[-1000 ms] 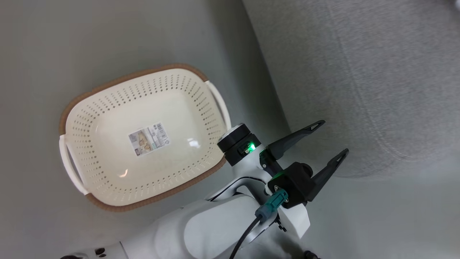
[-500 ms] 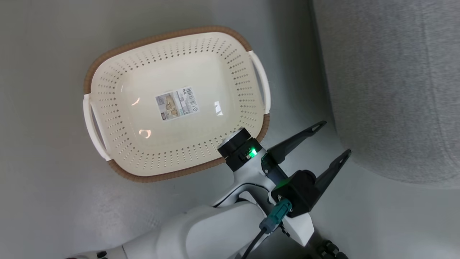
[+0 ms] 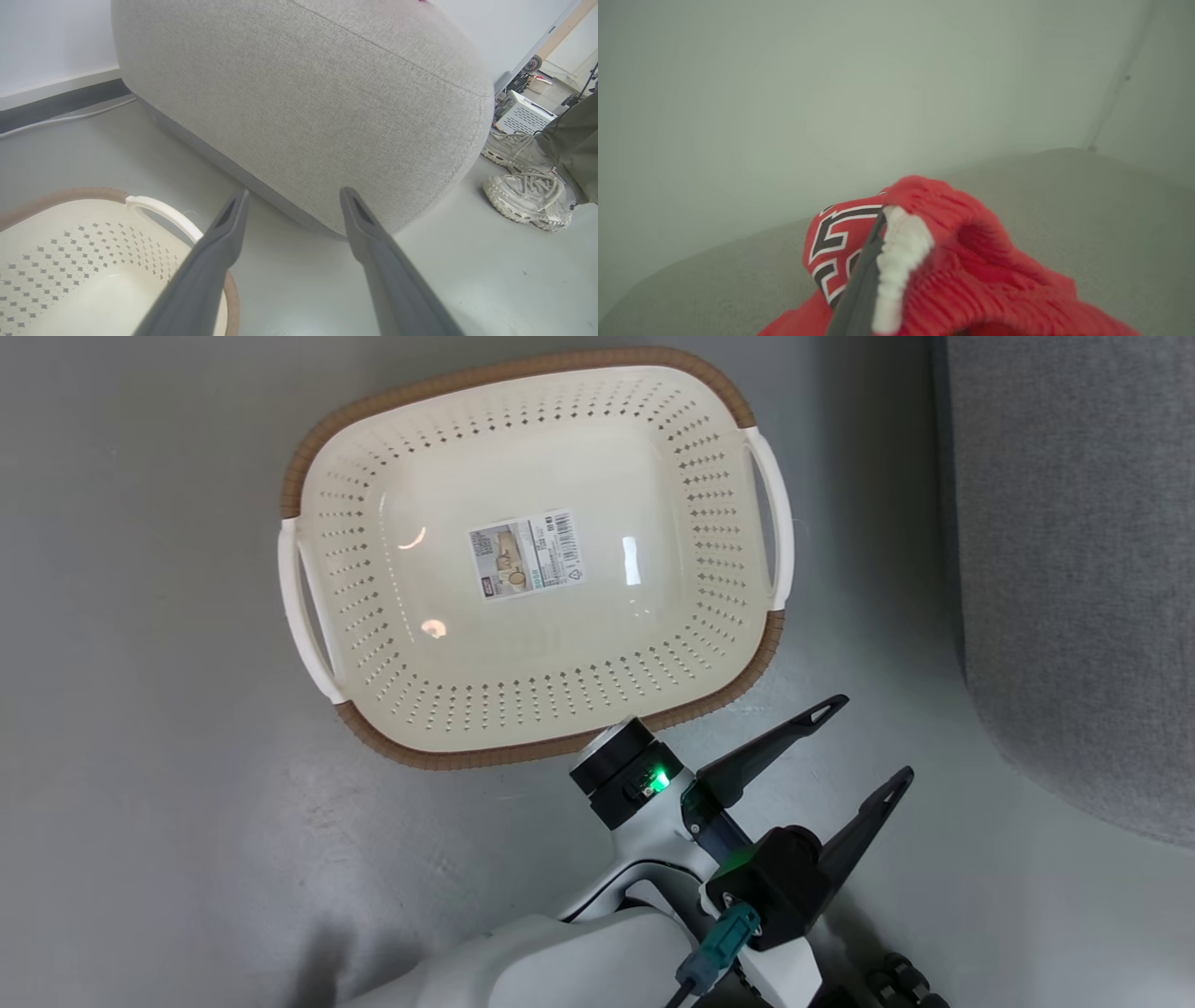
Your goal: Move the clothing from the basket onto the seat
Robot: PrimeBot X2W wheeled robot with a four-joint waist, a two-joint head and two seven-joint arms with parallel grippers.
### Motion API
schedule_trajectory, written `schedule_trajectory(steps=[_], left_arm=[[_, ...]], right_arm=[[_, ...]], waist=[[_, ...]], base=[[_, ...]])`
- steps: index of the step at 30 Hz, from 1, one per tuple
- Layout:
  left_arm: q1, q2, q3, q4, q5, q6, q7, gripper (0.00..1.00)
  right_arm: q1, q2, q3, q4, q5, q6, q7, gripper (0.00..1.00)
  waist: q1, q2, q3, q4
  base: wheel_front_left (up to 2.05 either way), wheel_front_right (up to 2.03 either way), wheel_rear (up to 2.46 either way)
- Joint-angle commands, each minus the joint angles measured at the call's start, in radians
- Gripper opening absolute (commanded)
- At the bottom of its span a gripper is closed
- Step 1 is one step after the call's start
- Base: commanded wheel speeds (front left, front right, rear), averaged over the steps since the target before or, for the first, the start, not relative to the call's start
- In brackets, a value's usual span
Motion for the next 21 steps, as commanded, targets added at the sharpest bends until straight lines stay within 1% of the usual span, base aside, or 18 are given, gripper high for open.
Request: schedule_trajectory(steps=[1,2,3,6,10,12,15,18,21], left_arm=[[0.019,-0.015,0.011,-0.036,0.005,0.003,-0.005,1.0],[0.02,-0.015,0.011,-0.041,0.005,-0.001,-0.005,1.0],[0.021,-0.015,0.011,-0.048,0.004,-0.002,-0.005,1.0],[0.023,-0.015,0.011,-0.064,-0.003,0.0,-0.005,1.0],[0.021,-0.015,0.011,-0.068,-0.012,0.003,-0.005,1.0],[0.022,-0.015,0.011,-0.064,-0.015,-0.002,-0.005,1.0],[0.026,-0.015,0.016,-0.07,-0.021,-0.001,-0.005,1.0],[0.044,-0.015,0.038,-0.079,-0.023,0.007,-0.005,1.0],[0.071,-0.015,0.065,-0.077,-0.023,0.003,-0.005,1.0]], right_arm=[[0.074,-0.078,0.034,-0.029,0.045,0.001,-0.008,0.24],[0.089,-0.09,0.065,-0.039,0.061,0.001,-0.012,0.82],[0.104,-0.1,0.091,-0.05,0.076,0.001,-0.016,1.0],[0.138,-0.121,0.151,-0.081,0.116,0.001,-0.023,1.0],[0.179,-0.128,0.161,-0.125,0.115,0.001,-0.024,1.0],[0.222,-0.13,0.161,-0.152,0.092,0.001,-0.024,1.0],[0.292,-0.118,0.14,-0.188,0.065,0.001,-0.024,1.0],[0.373,-0.098,0.128,-0.221,0.036,0.001,-0.024,1.0],[0.458,-0.072,0.125,-0.241,0.017,0.001,-0.025,1.0]], waist=[[0.0,0.0,-0.008,0.012],[0.0,0.0,-0.012,0.016],[0.0,0.0,-0.018,0.02],[0.0,0.0,-0.038,0.029],[0.0,0.0,-0.066,0.038],[0.0,0.0,-0.088,0.044],[0.0,0.0,-0.129,0.055],[0.0,0.0,-0.177,0.067],[0.0,0.0,-0.23,0.078]], base=[[0.0,0.0,0.0],[0.0,0.0,0.0],[0.0,0.0,0.0],[0.0,0.0,0.0],[0.0,0.0,0.0],[0.0,0.0,0.0],[0.0,0.0,0.0],[0.0,0.0,0.0],[0.0,0.0,0.0]])
